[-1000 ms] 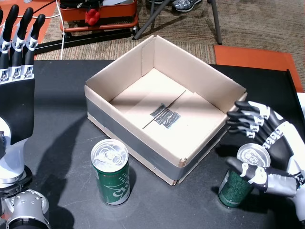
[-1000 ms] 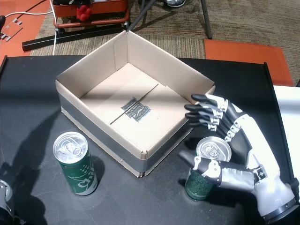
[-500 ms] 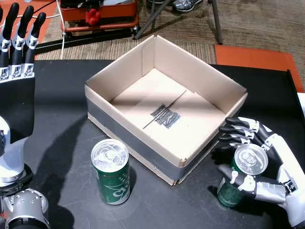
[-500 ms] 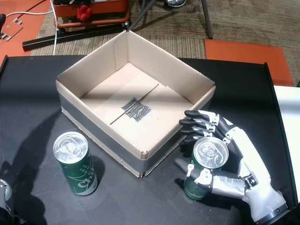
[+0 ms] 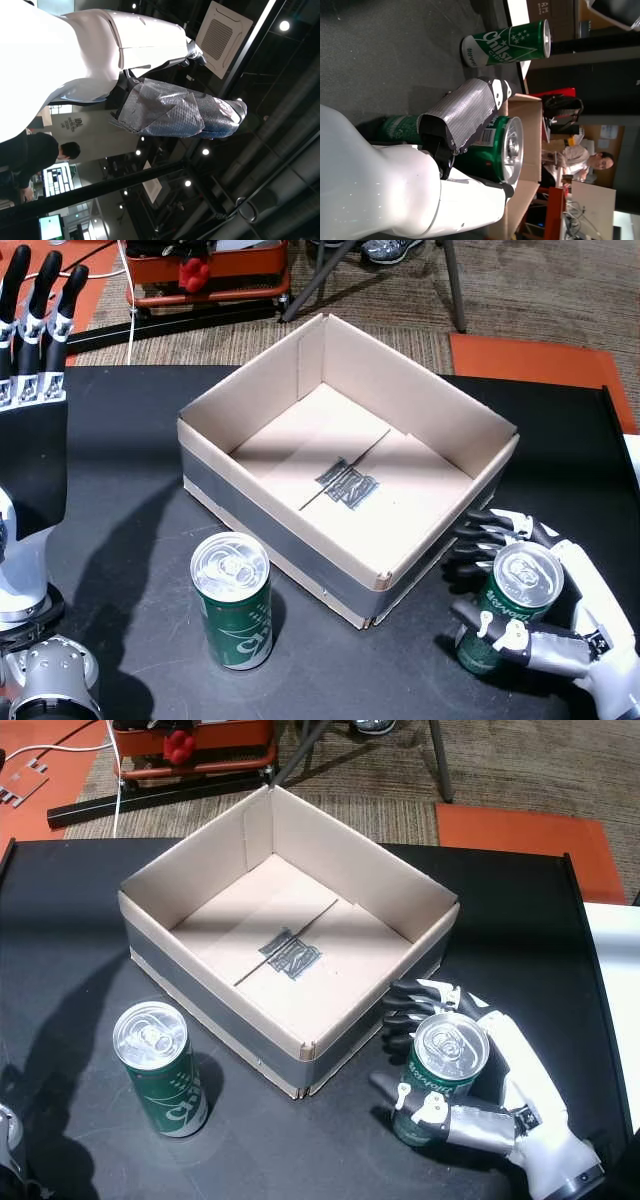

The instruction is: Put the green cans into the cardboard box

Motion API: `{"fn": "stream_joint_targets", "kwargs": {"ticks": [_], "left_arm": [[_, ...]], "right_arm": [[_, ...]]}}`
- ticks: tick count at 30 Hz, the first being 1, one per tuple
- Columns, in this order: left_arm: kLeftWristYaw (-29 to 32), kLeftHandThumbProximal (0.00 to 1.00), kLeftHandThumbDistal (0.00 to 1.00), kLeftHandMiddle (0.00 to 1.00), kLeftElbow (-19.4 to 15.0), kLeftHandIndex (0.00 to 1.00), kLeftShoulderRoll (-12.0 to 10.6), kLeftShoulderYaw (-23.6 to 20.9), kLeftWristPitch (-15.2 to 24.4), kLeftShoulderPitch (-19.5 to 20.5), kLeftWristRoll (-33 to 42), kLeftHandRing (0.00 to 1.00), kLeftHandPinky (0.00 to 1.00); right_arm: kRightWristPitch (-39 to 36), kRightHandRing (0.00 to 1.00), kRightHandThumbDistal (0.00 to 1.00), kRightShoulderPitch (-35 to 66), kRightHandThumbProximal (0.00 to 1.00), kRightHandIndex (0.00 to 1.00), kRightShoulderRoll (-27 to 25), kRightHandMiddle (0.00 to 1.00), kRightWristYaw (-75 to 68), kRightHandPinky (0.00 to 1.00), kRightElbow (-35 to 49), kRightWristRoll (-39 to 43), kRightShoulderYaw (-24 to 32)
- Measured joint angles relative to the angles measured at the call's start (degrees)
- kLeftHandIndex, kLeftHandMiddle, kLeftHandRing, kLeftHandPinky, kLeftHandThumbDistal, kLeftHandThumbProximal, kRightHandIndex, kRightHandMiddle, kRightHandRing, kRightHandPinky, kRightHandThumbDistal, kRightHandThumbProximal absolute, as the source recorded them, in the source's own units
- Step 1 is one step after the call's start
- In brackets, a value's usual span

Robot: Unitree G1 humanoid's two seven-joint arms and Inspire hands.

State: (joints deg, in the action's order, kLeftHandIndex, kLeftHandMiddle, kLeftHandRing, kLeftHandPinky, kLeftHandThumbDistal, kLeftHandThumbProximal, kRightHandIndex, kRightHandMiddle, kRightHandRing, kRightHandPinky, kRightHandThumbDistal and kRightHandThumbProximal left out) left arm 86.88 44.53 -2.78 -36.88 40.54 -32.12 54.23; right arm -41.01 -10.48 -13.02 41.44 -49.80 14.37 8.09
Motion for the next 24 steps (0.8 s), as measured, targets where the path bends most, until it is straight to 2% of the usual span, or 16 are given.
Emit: {"fn": "stream_joint_targets", "kwargs": {"ticks": [2, 10, 12, 16, 19, 24], "left_arm": [[-0.4, 0.83, 0.60, 1.00, -0.7, 1.00, -0.1, 0.2, 0.0, 0.3, 0.0, 1.00, 1.00], [-1.5, 0.86, 0.61, 1.00, -1.2, 1.00, -0.2, 0.8, 0.0, 1.3, 0.0, 1.00, 1.00], [-1.3, 0.87, 0.61, 1.00, -1.2, 1.00, -0.1, 0.8, 0.0, 1.3, 0.0, 1.00, 1.00], [-0.6, 0.85, 0.59, 1.00, -1.0, 1.00, -0.1, 0.7, 0.0, 1.2, 0.1, 1.00, 1.00], [-0.5, 0.85, 0.63, 1.00, -1.0, 1.00, 0.0, 0.8, 0.0, 1.2, 0.1, 1.00, 1.00], [-1.6, 0.86, 0.60, 1.00, -1.2, 1.00, 0.0, 0.8, 0.0, 1.3, 0.1, 1.00, 1.00]], "right_arm": [[0.1, 0.74, 0.91, -0.6, 0.08, 0.68, 0.0, 0.70, -0.3, 0.77, -1.0, -0.2, 0.0], [0.4, 0.73, 0.86, -2.1, 0.07, 0.68, 0.0, 0.70, -0.3, 0.76, -5.1, -0.2, 0.4], [0.3, 0.73, 0.84, -2.4, 0.03, 0.67, 0.0, 0.69, -0.4, 0.75, -5.6, -0.2, 0.5], [0.2, 0.73, 0.88, -2.8, 0.06, 0.67, 0.0, 0.69, -0.6, 0.75, -6.7, -0.2, 0.9], [0.2, 0.72, 0.87, -2.8, 0.06, 0.67, 0.0, 0.69, -0.8, 0.75, -7.3, -0.4, 1.3], [0.3, 0.72, 0.85, -2.9, 0.04, 0.67, 0.1, 0.69, -1.5, 0.74, -7.5, -1.0, 1.3]]}}
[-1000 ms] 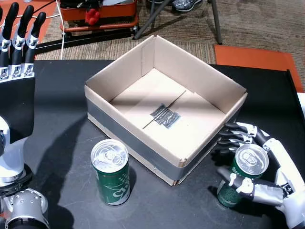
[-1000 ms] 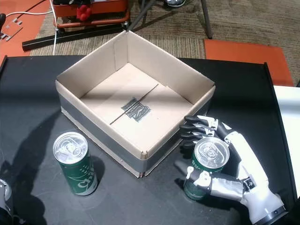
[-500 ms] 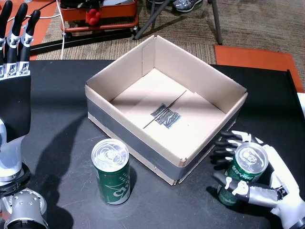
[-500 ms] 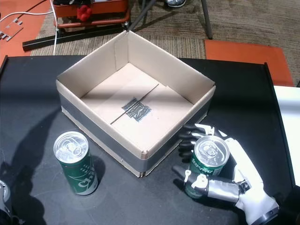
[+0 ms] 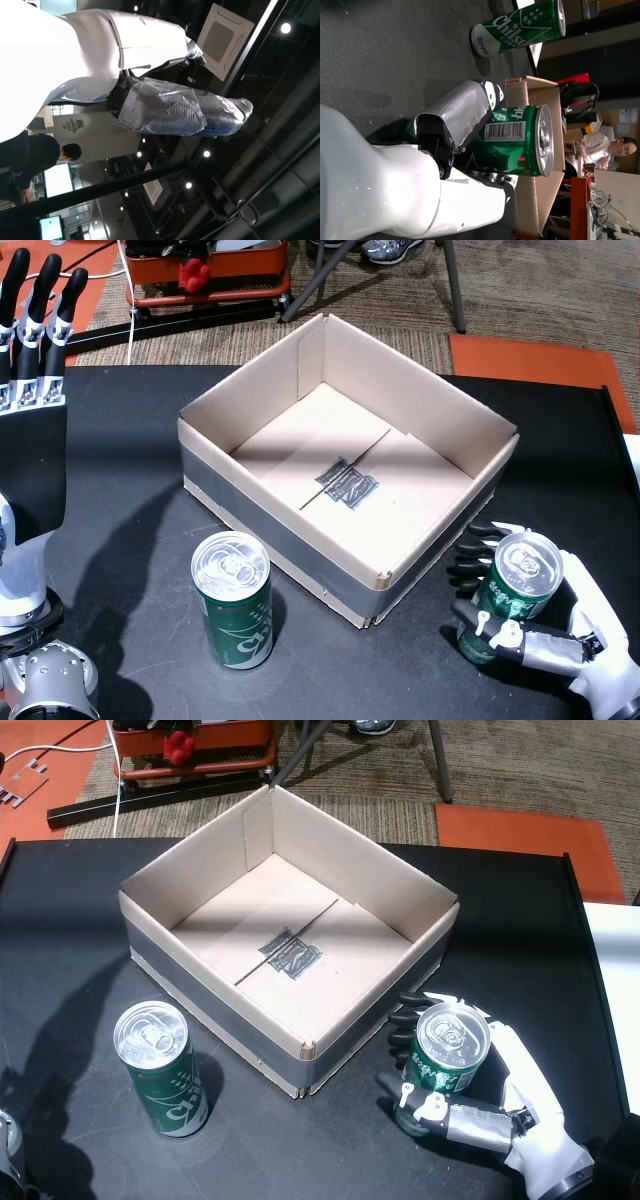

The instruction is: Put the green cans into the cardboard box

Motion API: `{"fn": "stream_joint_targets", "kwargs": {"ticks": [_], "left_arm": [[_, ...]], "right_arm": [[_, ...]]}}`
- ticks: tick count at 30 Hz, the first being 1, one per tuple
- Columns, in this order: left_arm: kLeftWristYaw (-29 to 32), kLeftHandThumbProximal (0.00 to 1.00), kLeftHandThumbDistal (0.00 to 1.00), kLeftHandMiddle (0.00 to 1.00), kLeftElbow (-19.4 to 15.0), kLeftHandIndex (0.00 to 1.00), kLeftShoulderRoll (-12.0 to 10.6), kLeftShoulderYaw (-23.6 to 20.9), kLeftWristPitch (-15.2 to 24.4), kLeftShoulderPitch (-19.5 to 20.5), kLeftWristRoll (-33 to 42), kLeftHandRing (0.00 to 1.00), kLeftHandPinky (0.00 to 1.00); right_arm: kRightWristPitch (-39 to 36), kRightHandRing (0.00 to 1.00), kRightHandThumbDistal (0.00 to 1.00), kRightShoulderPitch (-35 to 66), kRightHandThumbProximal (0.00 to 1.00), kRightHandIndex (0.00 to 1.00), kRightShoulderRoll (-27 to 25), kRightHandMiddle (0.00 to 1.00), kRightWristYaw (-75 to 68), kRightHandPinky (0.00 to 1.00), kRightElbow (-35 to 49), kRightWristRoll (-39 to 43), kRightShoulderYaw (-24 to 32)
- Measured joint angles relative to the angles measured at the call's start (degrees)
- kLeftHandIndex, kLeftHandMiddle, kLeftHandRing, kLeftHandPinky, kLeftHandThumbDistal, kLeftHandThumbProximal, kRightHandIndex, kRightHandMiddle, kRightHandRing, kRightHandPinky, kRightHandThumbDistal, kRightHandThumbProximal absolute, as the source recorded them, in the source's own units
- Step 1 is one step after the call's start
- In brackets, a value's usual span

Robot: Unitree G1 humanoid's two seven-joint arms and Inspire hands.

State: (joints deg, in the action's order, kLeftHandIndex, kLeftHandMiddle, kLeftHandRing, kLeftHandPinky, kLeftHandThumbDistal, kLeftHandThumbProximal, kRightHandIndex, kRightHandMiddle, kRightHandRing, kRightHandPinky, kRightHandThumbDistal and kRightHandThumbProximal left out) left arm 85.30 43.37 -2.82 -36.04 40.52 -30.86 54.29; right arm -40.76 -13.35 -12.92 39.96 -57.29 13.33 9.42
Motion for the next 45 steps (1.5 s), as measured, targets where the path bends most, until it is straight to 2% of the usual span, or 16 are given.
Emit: {"fn": "stream_joint_targets", "kwargs": {"ticks": [15, 18, 23, 31, 42, 45], "left_arm": [[0.1, 0.87, 0.61, 1.00, 0.0, 1.00, 0.0, 0.0, -0.4, 0.0, 0.0, 1.00, 1.00], [0.2, 0.87, 0.60, 1.00, 0.0, 1.00, 0.0, 0.0, -0.4, 0.0, 0.0, 1.00, 1.00], [0.5, 0.86, 0.61, 1.00, 0.0, 1.00, 0.0, 0.0, -0.4, 0.0, 0.0, 1.00, 1.00], [0.5, 0.87, 0.61, 1.00, 0.0, 1.00, -0.1, 0.0, -0.4, 0.0, 0.0, 1.00, 1.00], [0.4, 0.86, 0.62, 1.00, -0.2, 1.00, -0.1, 0.0, -1.1, 0.0, 0.0, 1.00, 1.00], [0.4, 0.86, 0.62, 1.00, -0.2, 1.00, -0.1, 0.0, -1.2, 0.0, 0.0, 1.00, 1.00]], "right_arm": [[0.6, 0.68, 0.83, -0.3, 0.03, 0.65, 0.2, 0.65, -0.2, 0.70, -0.7, -0.1, 0.2], [0.7, 0.66, 0.80, -0.4, 0.02, 0.65, 0.2, 0.64, -0.4, 0.69, -0.9, -0.1, 0.2], [1.3, 0.61, 0.80, -1.0, 0.01, 0.62, 0.3, 0.60, -0.3, 0.65, -1.8, -0.1, 0.2], [2.5, 0.61, 0.81, -1.4, 0.02, 0.61, 0.6, 0.59, -0.1, 0.64, -1.9, -0.1, 0.2], [2.7, 0.59, 0.77, -1.5, 0.00, 0.59, 0.7, 0.57, 0.0, 0.62, -2.0, -0.1, 0.5], [2.8, 0.56, 0.73, -1.5, 0.00, 0.55, 0.8, 0.54, 0.2, 0.59, -2.1, -0.1, 0.7]]}}
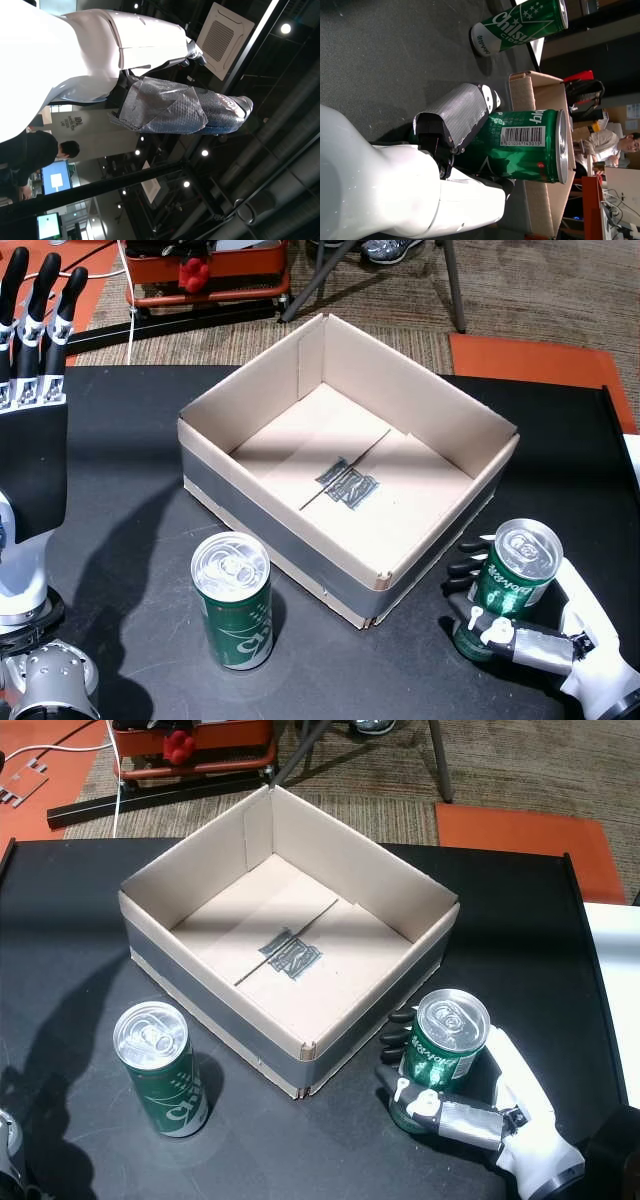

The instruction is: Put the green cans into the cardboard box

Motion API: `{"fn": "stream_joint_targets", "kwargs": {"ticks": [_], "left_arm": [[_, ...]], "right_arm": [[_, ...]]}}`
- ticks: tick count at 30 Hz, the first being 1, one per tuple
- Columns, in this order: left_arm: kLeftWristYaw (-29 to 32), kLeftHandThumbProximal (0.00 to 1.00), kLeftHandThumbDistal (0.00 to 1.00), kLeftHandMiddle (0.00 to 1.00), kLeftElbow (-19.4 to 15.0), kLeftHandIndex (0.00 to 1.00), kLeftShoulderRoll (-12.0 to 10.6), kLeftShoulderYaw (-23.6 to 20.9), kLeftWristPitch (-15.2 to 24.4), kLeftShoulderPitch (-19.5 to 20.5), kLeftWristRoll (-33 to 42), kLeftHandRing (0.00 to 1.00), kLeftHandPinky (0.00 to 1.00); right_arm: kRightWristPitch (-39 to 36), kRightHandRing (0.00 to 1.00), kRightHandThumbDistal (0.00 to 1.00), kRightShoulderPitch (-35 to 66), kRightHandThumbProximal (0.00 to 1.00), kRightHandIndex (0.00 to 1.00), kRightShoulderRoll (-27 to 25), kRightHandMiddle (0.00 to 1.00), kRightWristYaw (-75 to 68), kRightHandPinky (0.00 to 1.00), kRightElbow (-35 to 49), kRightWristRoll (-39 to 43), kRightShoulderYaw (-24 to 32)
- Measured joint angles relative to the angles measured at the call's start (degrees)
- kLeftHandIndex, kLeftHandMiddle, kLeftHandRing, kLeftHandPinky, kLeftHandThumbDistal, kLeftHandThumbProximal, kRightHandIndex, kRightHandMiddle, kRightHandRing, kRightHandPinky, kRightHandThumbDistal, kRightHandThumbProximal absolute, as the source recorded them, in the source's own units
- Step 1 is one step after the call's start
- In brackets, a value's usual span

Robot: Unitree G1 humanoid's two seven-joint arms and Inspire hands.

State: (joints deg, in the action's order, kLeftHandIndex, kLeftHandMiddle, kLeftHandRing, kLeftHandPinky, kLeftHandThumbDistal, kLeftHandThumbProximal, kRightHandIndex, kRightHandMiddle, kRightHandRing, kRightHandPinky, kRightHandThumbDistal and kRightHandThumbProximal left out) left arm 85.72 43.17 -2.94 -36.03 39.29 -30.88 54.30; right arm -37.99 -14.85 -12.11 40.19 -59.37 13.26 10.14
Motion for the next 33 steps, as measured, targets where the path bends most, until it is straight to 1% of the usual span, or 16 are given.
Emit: {"fn": "stream_joint_targets", "kwargs": {"ticks": [4, 6, 9, 11, 13, 19, 20, 22, 26, 28, 30, 33], "left_arm": [[0.0, 0.86, 0.62, 1.00, 0.0, 1.00, 0.0, 0.0, -0.2, 0.0, 0.0, 1.00, 1.00], [-0.1, 0.85, 0.61, 1.00, -0.2, 1.00, 0.0, 0.0, -0.2, 0.0, 0.0, 1.00, 1.00], [-0.5, 0.85, 0.61, 1.00, -0.3, 1.00, 0.0, 0.0, -0.2, 0.0, 0.0, 1.00, 1.00], [-0.6, 0.85, 0.61, 1.00, -0.4, 1.00, 0.0, 0.0, -0.2, 0.0, 0.0, 1.00, 1.00], [-0.7, 0.85, 0.61, 1.00, -0.7, 1.00, -0.1, 0.0, -0.2, 0.0, 0.0, 1.00, 1.00], [-0.7, 0.85, 0.62, 1.00, -0.9, 1.00, -0.1, 0.1, -0.4, 0.0, 0.0, 1.00, 1.00], [-0.7, 0.85, 0.62, 1.00, -0.9, 1.00, -0.1, 0.1, -0.4, 0.0, 0.0, 1.00, 1.00], [-0.7, 0.85, 0.60, 1.00, -0.9, 1.00, -0.1, 0.1, -0.3, 0.0, 0.0, 1.00, 1.00], [-0.7, 0.85, 0.62, 1.00, -0.9, 1.00, -0.1, 0.1, -0.3, 0.0, 0.0, 1.00, 1.00], [-1.0, 0.85, 0.61, 1.00, -0.8, 1.00, -0.2, 0.1, -0.3, 0.0, 0.0, 1.00, 1.00], [-0.9, 0.85, 0.61, 1.00, -0.8, 1.00, -0.2, 0.1, -0.3, 0.0, 0.0, 1.00, 1.00], [-0.9, 0.85, 0.62, 1.00, -0.6, 1.00, -0.2, 0.1, -0.3, 0.0, 0.0, 1.00, 1.00]], "right_arm": [[0.4, 0.51, 0.70, 0.0, 0.00, 0.49, 0.3, 0.49, -0.1, 0.53, 0.0, 0.1, 0.4], [0.6, 0.48, 0.66, 0.0, 0.00, 0.46, 0.5, 0.46, -0.3, 0.51, 0.0, 0.1, 0.6], [0.9, 0.45, 0.62, -0.1, 0.00, 0.37, 0.6, 0.41, -0.7, 0.46, 0.0, 0.1, 1.0], [1.0, 0.41, 0.60, -0.1, 0.00, 0.30, 0.7, 0.37, -1.0, 0.41, 0.0, 0.1, 1.4], [1.0, 0.38, 0.59, -0.1, 0.00, 0.27, 1.0, 0.34, -1.5, 0.39, 0.0, 0.1, 1.7], [1.1, 0.36, 0.58, -0.1, 0.00, 0.25, 1.6, 0.32, -2.5, 0.35, 0.0, 0.1, 1.8], [1.1, 0.36, 0.59, -0.1, 0.00, 0.25, 1.6, 0.32, -2.7, 0.35, 0.0, 0.1, 1.8], [1.1, 0.35, 0.58, -0.1, 0.00, 0.25, 1.6, 0.32, -3.0, 0.35, 0.0, 0.0, 1.8], [1.0, 0.35, 0.57, -0.1, 0.00, 0.24, 1.6, 0.32, -3.7, 0.35, 0.0, -0.1, 1.8], [1.0, 0.36, 0.57, -0.1, 0.00, 0.25, 1.6, 0.32, -3.8, 0.35, 0.0, -0.1, 1.8], [0.8, 0.37, 0.59, -0.1, 0.00, 0.27, 1.6, 0.33, -3.8, 0.35, 0.1, -0.2, 1.7], [-0.3, 0.38, 0.58, -0.1, 0.00, 0.29, 1.4, 0.34, -3.7, 0.36, 0.6, -0.4, 1.6]]}}
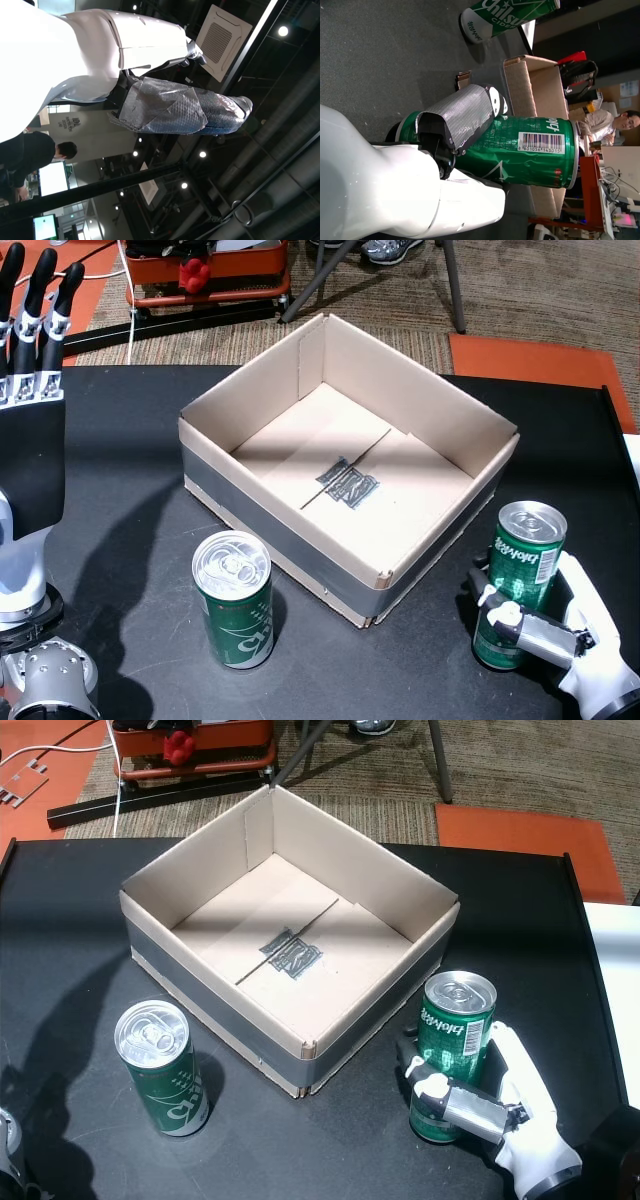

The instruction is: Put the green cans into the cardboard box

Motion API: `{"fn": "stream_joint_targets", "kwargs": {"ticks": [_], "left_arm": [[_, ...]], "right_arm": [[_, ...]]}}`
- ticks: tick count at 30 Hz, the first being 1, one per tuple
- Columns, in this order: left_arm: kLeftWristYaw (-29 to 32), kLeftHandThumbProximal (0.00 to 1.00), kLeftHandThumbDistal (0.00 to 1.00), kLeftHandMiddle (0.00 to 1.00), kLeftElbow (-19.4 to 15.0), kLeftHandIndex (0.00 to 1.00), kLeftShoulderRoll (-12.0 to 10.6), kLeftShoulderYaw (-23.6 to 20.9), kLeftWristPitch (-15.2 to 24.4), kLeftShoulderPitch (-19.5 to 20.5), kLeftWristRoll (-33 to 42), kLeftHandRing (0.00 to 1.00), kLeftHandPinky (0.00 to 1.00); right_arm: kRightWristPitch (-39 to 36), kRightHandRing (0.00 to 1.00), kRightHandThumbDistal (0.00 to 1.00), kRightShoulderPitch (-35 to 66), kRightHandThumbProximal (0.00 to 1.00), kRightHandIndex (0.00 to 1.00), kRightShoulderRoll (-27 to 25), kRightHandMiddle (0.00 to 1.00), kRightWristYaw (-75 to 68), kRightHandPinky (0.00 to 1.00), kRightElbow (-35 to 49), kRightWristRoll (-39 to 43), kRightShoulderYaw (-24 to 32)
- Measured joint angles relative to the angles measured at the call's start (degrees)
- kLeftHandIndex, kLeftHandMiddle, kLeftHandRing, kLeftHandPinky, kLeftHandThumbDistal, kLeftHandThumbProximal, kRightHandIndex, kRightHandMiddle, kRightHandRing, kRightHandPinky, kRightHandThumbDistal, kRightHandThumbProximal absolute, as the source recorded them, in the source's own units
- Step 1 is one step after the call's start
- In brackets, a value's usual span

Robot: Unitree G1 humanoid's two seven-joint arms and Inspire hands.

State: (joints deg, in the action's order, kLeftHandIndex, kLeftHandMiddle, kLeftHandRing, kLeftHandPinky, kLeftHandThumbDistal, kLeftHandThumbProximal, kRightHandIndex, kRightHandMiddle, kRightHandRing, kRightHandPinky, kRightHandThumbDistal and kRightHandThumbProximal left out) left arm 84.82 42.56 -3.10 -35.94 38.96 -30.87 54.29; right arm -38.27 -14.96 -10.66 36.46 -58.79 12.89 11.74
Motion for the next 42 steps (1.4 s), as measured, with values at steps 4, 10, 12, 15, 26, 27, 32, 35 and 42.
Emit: {"fn": "stream_joint_targets", "kwargs": {"ticks": [4, 10, 12, 15, 26, 27, 32, 35, 42], "left_arm": [[0.3, 0.83, 0.63, 1.00, 0.9, 1.00, 0.0, 0.0, 0.0, -0.1, 0.0, 1.00, 1.00], [0.7, 0.83, 0.62, 1.00, 1.6, 1.00, 0.0, 0.0, 0.2, -0.5, 0.0, 1.00, 1.00], [1.0, 0.82, 0.61, 1.00, 1.8, 1.00, -0.1, 0.0, 0.2, -0.7, 0.0, 1.00, 1.00], [1.0, 0.82, 0.60, 1.00, 2.1, 1.00, -0.3, 0.0, 0.3, -1.1, 0.0, 1.00, 1.00], [2.1, 0.81, 0.61, 1.00, 3.8, 1.00, -0.7, -0.2, 1.2, -2.5, 0.0, 1.00, 1.00], [2.4, 0.83, 0.61, 1.00, 4.2, 1.00, -0.7, -0.2, 1.1, -2.5, 0.0, 1.00, 1.00], [3.2, 0.84, 0.61, 1.00, 4.7, 1.00, -1.1, -0.6, 1.7, -2.7, 0.0, 1.00, 1.00], [3.3, 0.84, 0.63, 1.00, 4.6, 1.00, -1.7, -0.9, 2.2, -2.8, 0.1, 1.00, 1.00], [2.7, 0.85, 0.65, 1.00, 2.1, 1.00, -3.1, -0.7, 2.4, -2.6, 0.1, 1.00, 1.00]], "right_arm": [[-1.6, 0.37, 0.61, -0.1, 0.00, 0.27, -1.1, 0.33, 0.5, 0.36, 3.9, -0.2, -0.1], [-1.4, 0.40, 0.57, -0.2, 0.00, 0.30, -3.6, 0.35, 3.0, 0.39, 15.9, 1.2, -0.3], [-0.9, 0.41, 0.58, -0.2, 0.00, 0.30, -5.0, 0.35, 4.0, 0.39, 20.7, 2.0, -0.3], [0.5, 0.41, 0.60, -0.5, 0.00, 0.33, -7.2, 0.36, 4.6, 0.39, 27.4, 3.1, -0.2], [3.6, 0.39, 0.66, -6.5, 0.00, 0.32, -10.3, 0.35, 3.9, 0.41, 42.1, 8.5, 0.5], [4.0, 0.38, 0.66, -8.2, 0.00, 0.32, -10.7, 0.34, 3.0, 0.40, 43.3, 7.7, 0.4], [9.1, 0.34, 0.68, -20.9, 0.00, 0.25, -11.3, 0.29, -1.4, 0.36, 44.3, 3.3, -1.9], [10.3, 0.33, 0.71, -30.1, 0.00, 0.22, -11.2, 0.27, -2.9, 0.37, 39.1, -0.3, -4.1], [11.2, 0.39, 0.75, -44.1, 0.00, 0.30, -8.6, 0.34, -9.6, 0.39, 16.3, -13.2, -11.3]]}}
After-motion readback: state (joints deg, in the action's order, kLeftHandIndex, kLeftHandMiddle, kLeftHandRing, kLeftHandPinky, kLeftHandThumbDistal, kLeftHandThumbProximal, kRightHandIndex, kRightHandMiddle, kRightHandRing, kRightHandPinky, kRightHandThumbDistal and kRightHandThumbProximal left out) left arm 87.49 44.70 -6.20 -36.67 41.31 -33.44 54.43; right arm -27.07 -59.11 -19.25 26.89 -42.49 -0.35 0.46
